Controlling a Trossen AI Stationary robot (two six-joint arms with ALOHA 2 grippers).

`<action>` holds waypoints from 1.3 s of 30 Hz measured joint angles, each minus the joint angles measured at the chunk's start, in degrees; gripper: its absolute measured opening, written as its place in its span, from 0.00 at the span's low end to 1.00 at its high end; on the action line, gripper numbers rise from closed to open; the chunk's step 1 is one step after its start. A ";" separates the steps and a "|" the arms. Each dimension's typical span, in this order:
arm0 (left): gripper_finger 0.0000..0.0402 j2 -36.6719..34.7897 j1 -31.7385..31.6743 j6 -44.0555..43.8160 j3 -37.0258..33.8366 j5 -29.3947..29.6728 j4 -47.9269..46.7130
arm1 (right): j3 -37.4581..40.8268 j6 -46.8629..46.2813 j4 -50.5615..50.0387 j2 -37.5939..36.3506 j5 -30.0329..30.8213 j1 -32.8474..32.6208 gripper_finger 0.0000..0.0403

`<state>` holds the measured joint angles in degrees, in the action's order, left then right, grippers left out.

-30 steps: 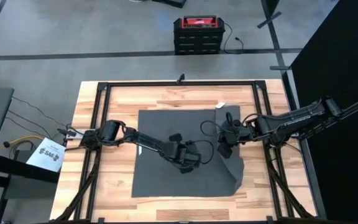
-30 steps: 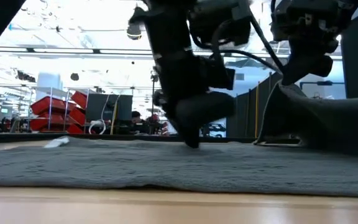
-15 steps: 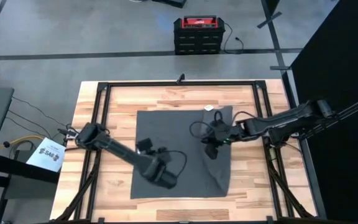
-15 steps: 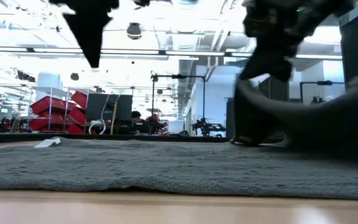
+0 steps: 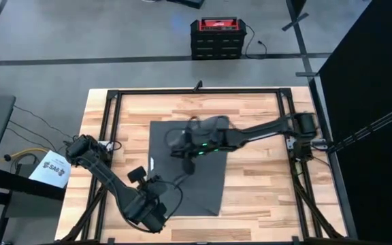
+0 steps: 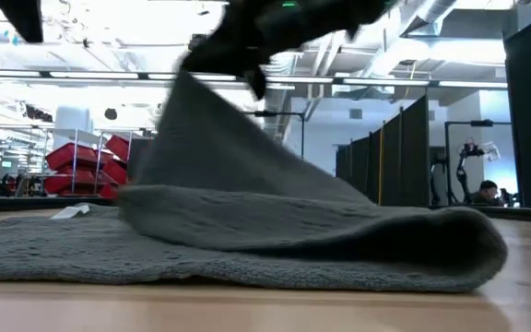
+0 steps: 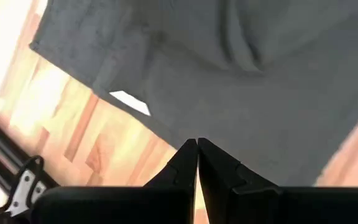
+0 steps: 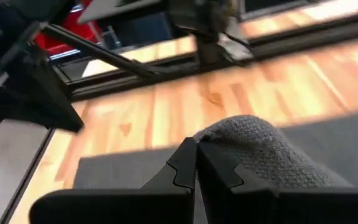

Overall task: Roll towel
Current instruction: Fold the gray towel

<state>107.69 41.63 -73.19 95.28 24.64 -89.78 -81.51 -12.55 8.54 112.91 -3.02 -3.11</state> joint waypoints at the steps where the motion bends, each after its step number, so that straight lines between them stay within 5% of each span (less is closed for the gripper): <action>1: 0.00 -0.06 0.01 -0.76 -0.66 0.03 -0.22 | -2.77 0.54 -1.15 2.61 -0.30 -0.02 0.00; 7: 0.00 -0.09 0.86 -3.51 -4.87 -1.48 -0.27 | -10.26 0.48 -6.87 14.00 -0.29 1.14 0.00; 15: 0.00 -0.09 0.72 -5.83 -9.98 -2.35 -0.17 | -10.24 -1.61 -6.71 17.96 -0.27 1.11 0.02; 23: 0.00 -0.09 -0.77 -8.98 -15.02 -3.31 0.50 | -10.33 3.91 -20.38 8.42 0.17 -0.72 0.27; 28: 0.00 -0.16 -0.75 -9.87 -21.97 -5.99 11.83 | -6.72 6.44 -29.42 2.59 10.25 -5.07 0.43; 34: 0.00 -0.16 -0.50 -8.15 -31.63 -10.62 29.69 | 2.61 1.69 -25.14 -0.64 15.05 -9.27 0.49; 39: 0.00 -0.47 -0.50 -9.23 -34.17 -11.00 30.46 | 7.32 -0.91 -14.77 3.26 14.97 -9.78 0.46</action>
<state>107.22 41.12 -82.42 61.11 13.63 -59.32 -74.18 -13.46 -6.23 116.17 11.94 -12.89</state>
